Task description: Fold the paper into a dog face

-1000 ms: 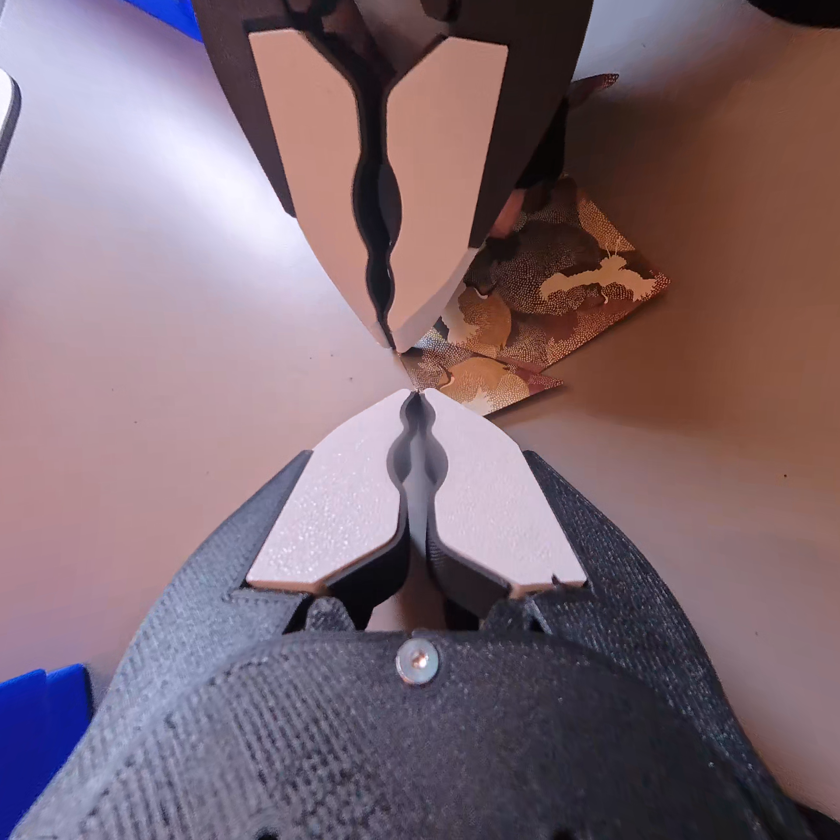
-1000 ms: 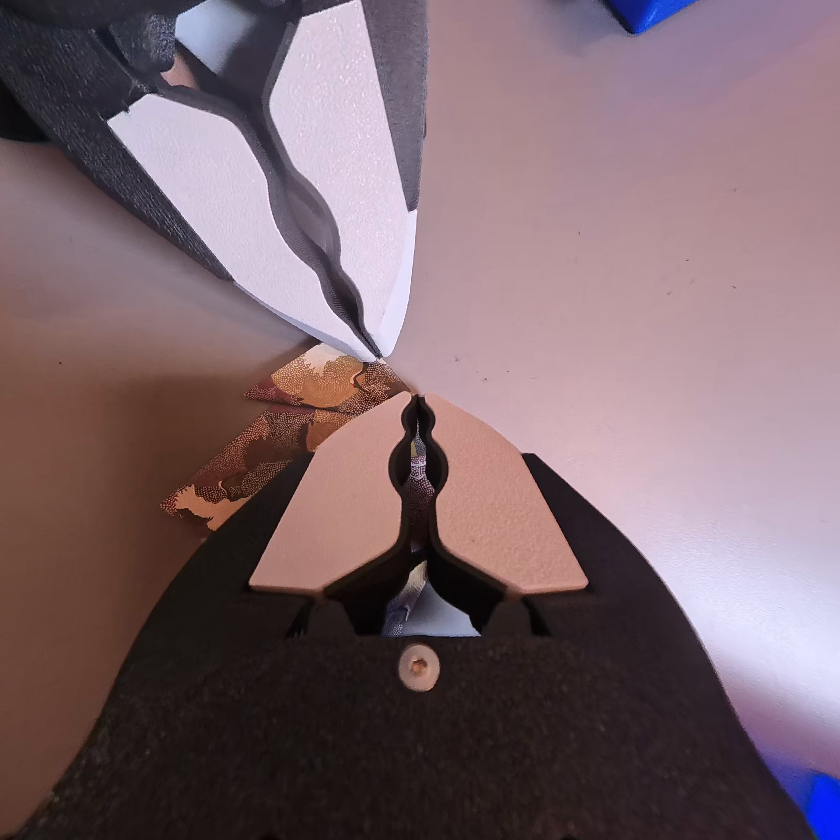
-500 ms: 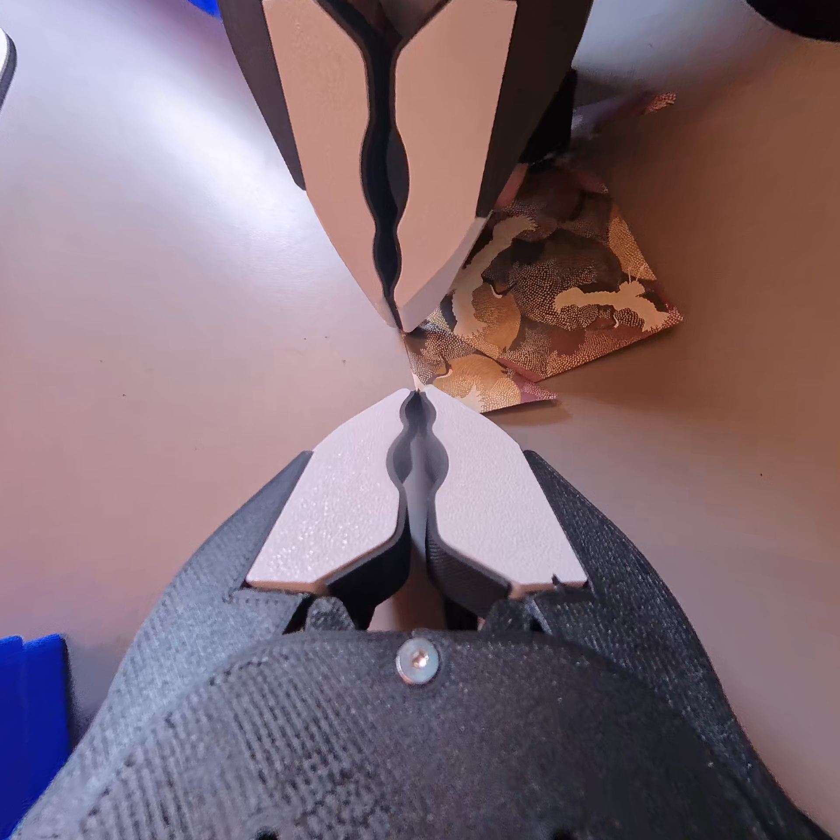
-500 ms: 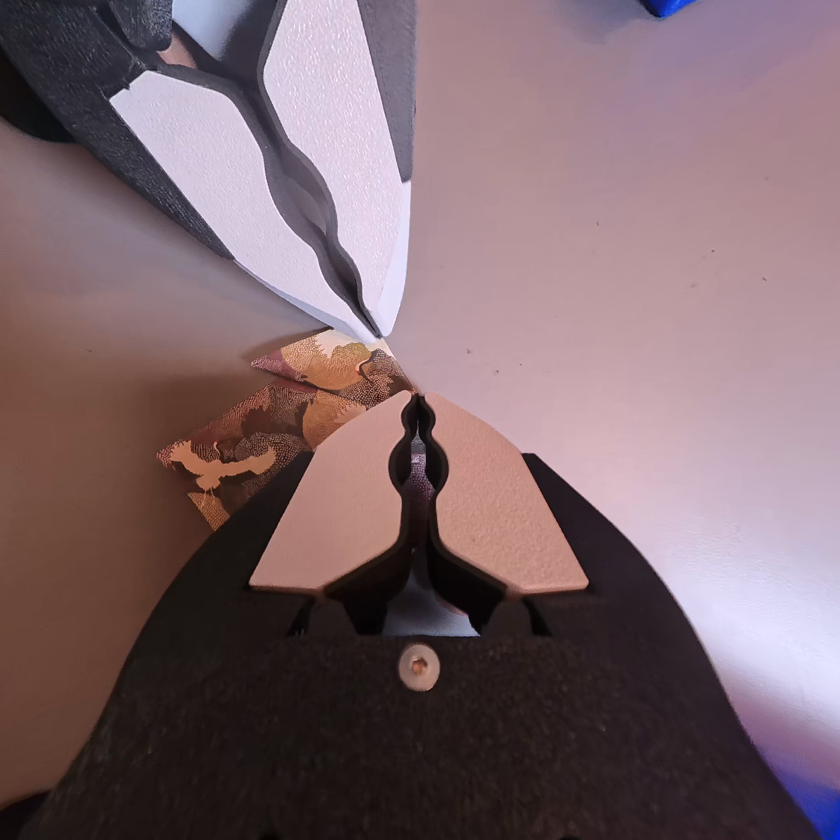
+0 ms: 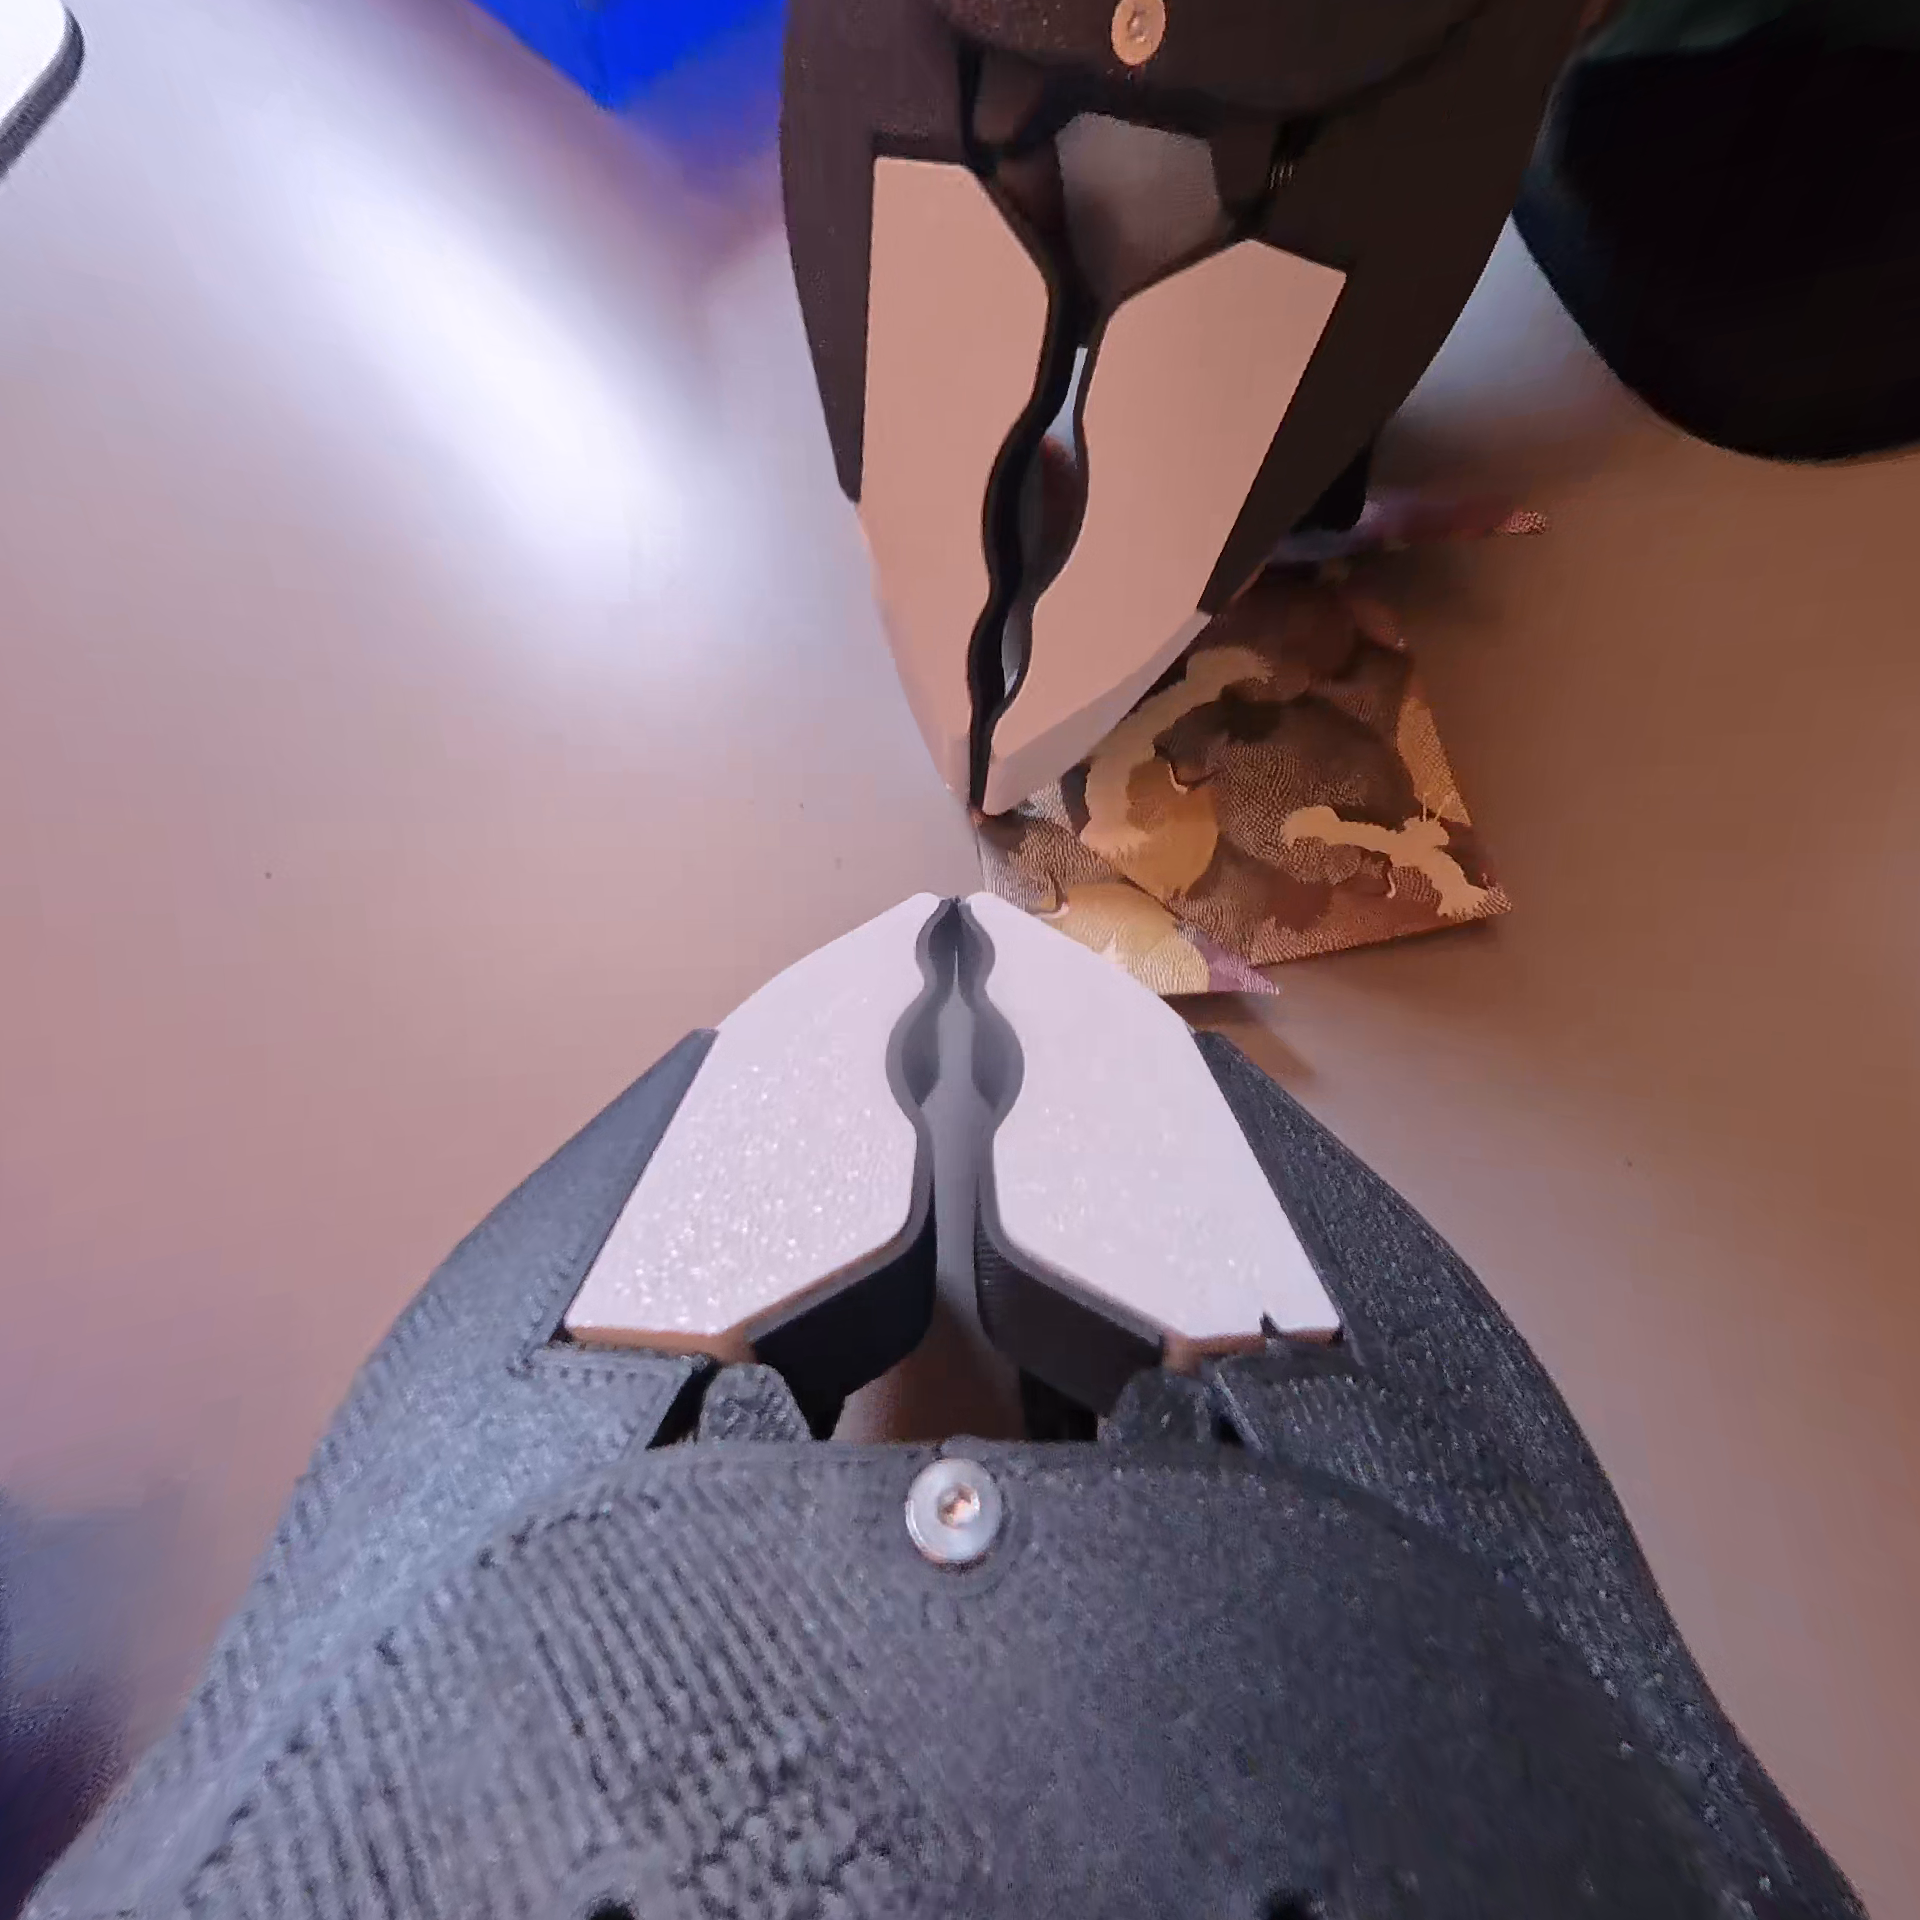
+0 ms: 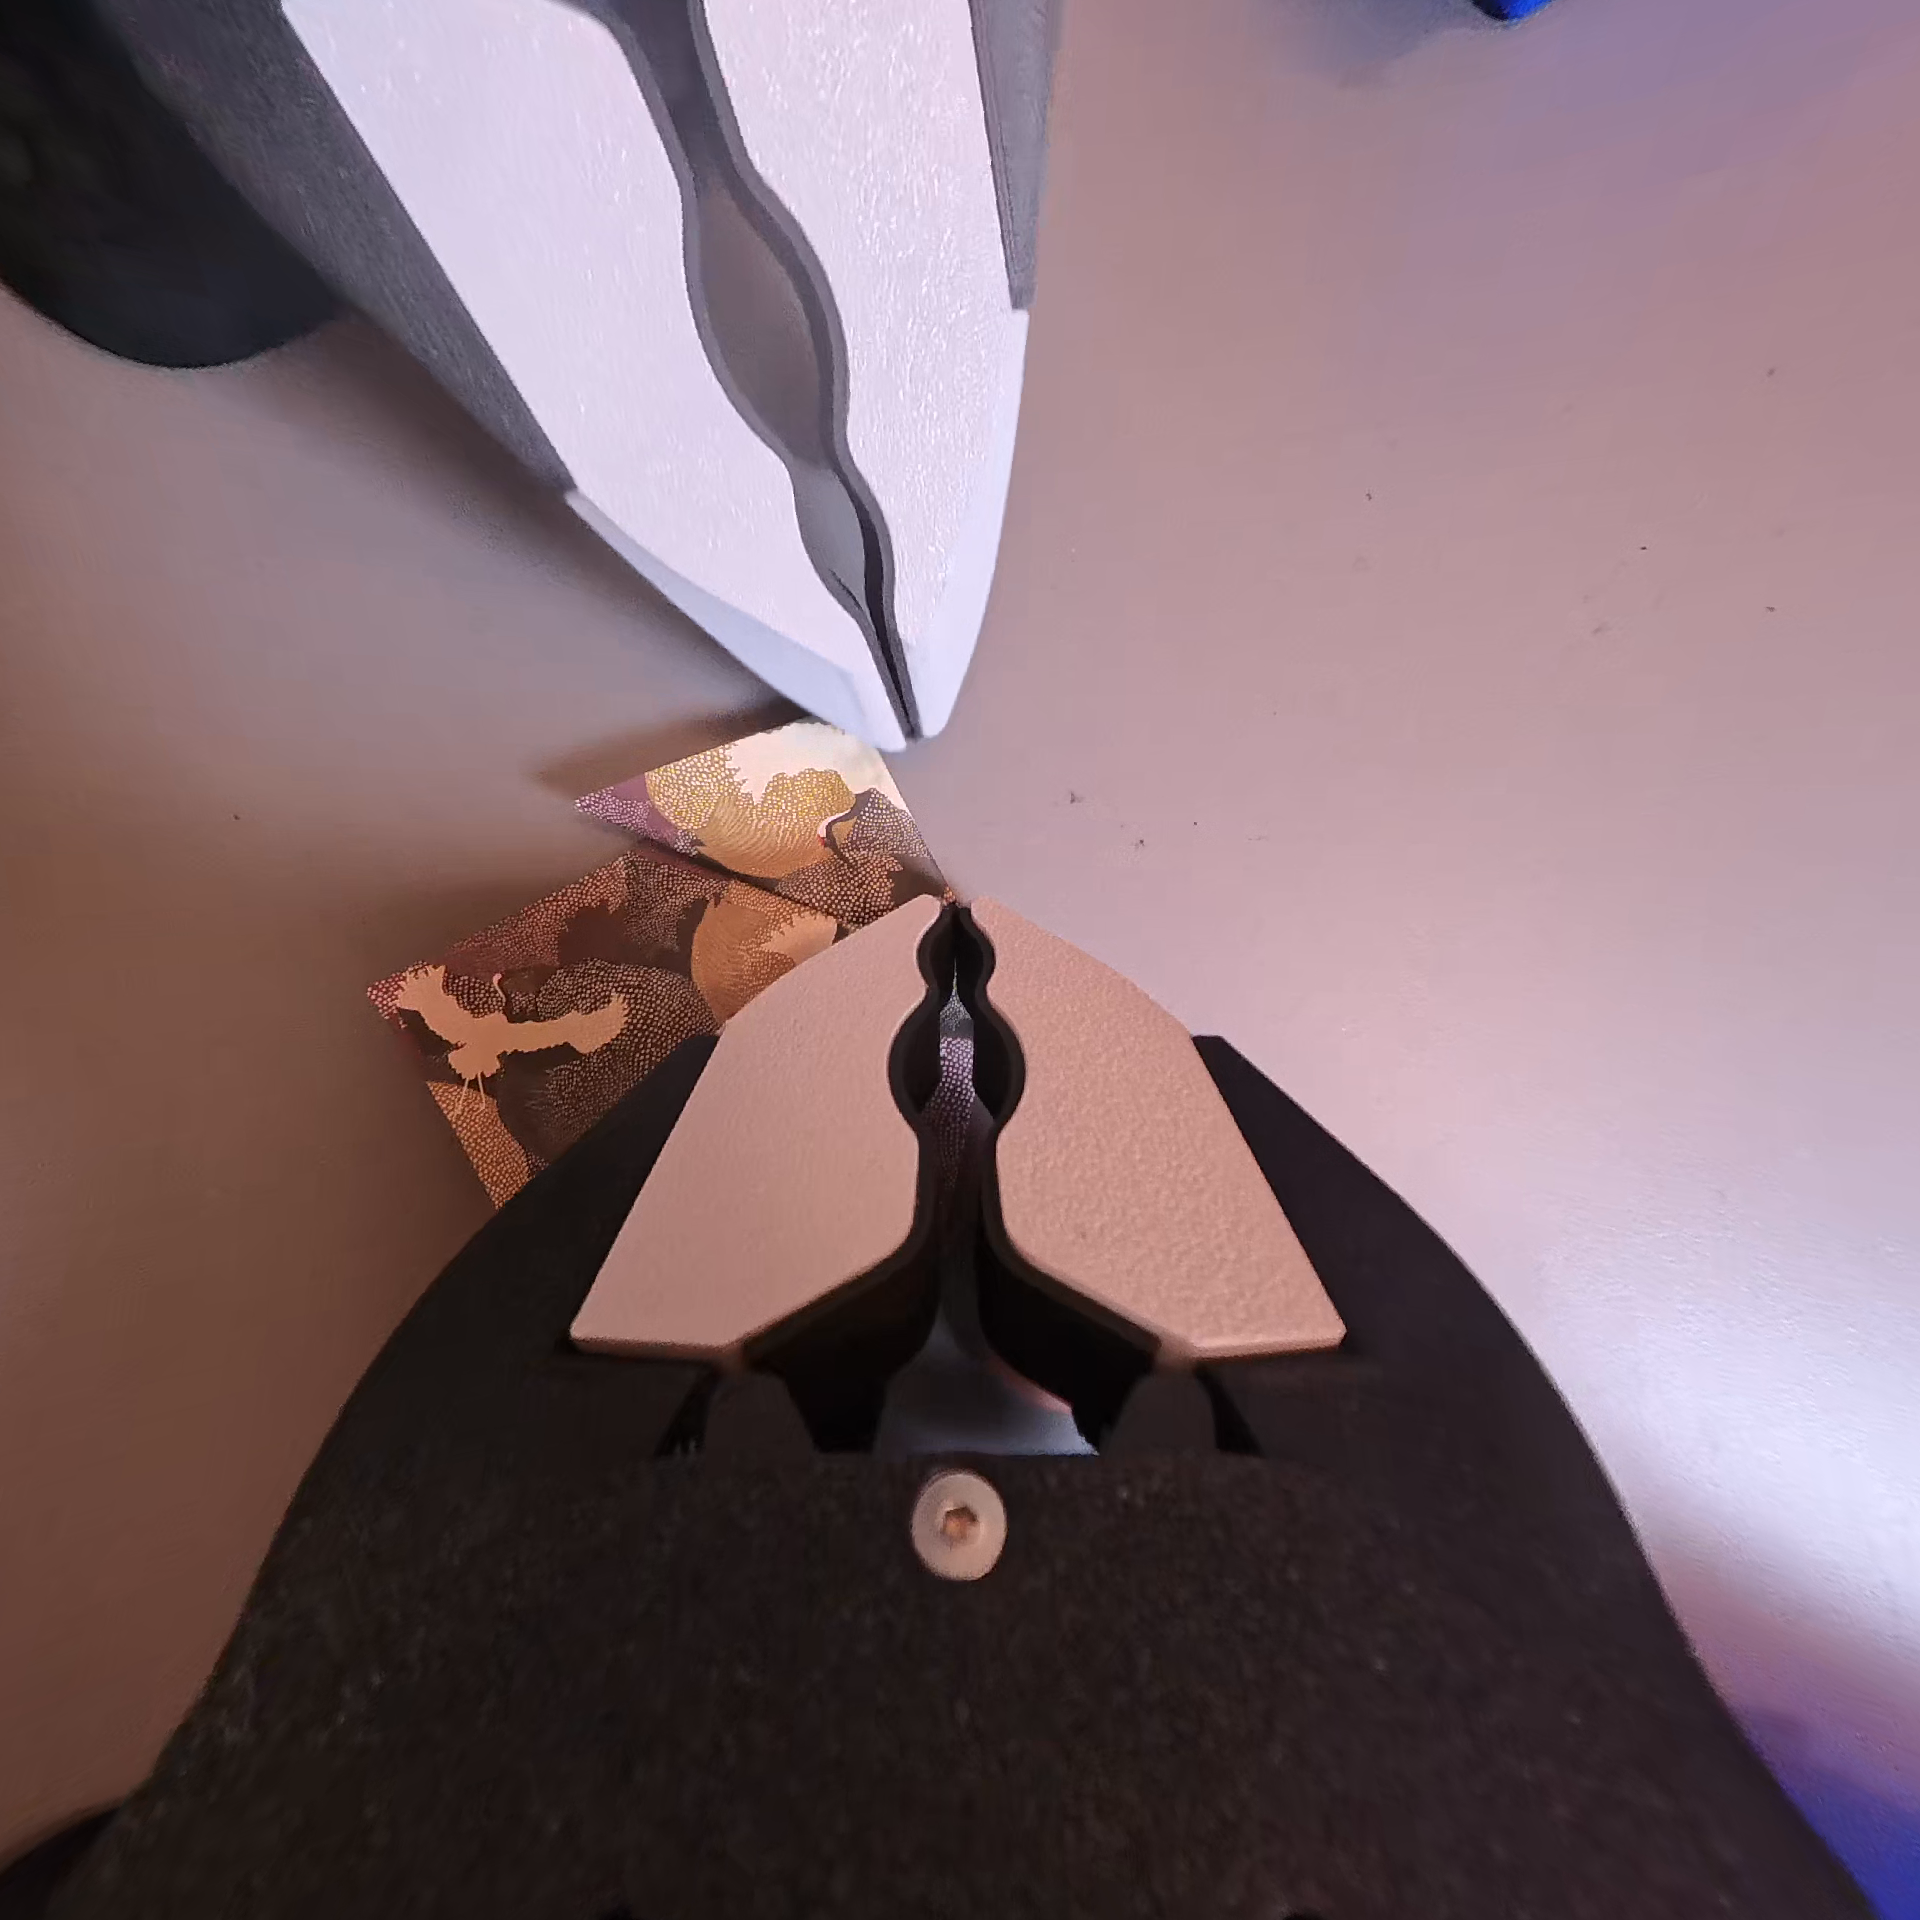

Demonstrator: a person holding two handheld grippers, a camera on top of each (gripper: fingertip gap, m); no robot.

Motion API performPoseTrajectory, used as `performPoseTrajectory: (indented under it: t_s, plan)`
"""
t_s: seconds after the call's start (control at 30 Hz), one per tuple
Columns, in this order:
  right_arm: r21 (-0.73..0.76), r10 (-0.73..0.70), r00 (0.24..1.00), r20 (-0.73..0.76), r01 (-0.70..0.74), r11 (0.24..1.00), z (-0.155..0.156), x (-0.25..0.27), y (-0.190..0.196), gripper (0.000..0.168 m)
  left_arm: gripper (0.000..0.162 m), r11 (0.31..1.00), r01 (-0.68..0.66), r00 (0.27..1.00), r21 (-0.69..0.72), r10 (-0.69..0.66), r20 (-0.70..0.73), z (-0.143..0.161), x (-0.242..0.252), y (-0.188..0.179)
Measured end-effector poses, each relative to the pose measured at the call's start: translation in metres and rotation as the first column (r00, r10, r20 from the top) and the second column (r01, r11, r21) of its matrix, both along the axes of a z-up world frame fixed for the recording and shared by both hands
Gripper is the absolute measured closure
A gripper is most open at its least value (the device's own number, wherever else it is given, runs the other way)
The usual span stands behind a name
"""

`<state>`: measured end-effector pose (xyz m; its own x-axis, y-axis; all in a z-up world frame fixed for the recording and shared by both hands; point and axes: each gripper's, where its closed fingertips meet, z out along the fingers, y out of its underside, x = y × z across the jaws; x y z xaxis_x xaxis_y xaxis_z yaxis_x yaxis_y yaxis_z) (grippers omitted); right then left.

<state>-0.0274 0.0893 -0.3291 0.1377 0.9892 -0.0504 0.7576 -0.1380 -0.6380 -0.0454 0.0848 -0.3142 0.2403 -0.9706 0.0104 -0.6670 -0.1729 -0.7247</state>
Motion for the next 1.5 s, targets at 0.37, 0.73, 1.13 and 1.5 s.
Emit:
performPoseTrajectory:
  t_s: [0.37, 0.73, 1.13, 1.5]
  plan:
    - [0.008, 0.004, 1.0, 0.001, -0.004, 1.0, 0.0, 0.0, 0.0, 0.168, 0.162, 0.983, 0.091, 0.99, 0.161, -0.072, -0.119, -0.014, 0.013, 0.004]
    - [0.006, 0.006, 1.0, -0.005, -0.006, 1.0, 0.0, 0.0, 0.0, 0.168, 0.162, 0.971, 0.091, 0.987, 0.219, -0.058, -0.152, -0.014, -0.005, -0.004]
    - [-0.024, 0.046, 0.998, -0.038, -0.047, 0.999, 0.014, -0.012, -0.004, 0.168, 0.162, 0.941, 0.114, 0.981, 0.318, -0.057, -0.184, -0.014, -0.005, -0.004]
    - [-0.121, 0.146, 0.988, 0.053, -0.138, 0.983, 0.0, -0.026, -0.013, 0.168, 0.162, 0.937, 0.114, 0.983, 0.33, -0.058, -0.175, -0.013, -0.005, -0.004]
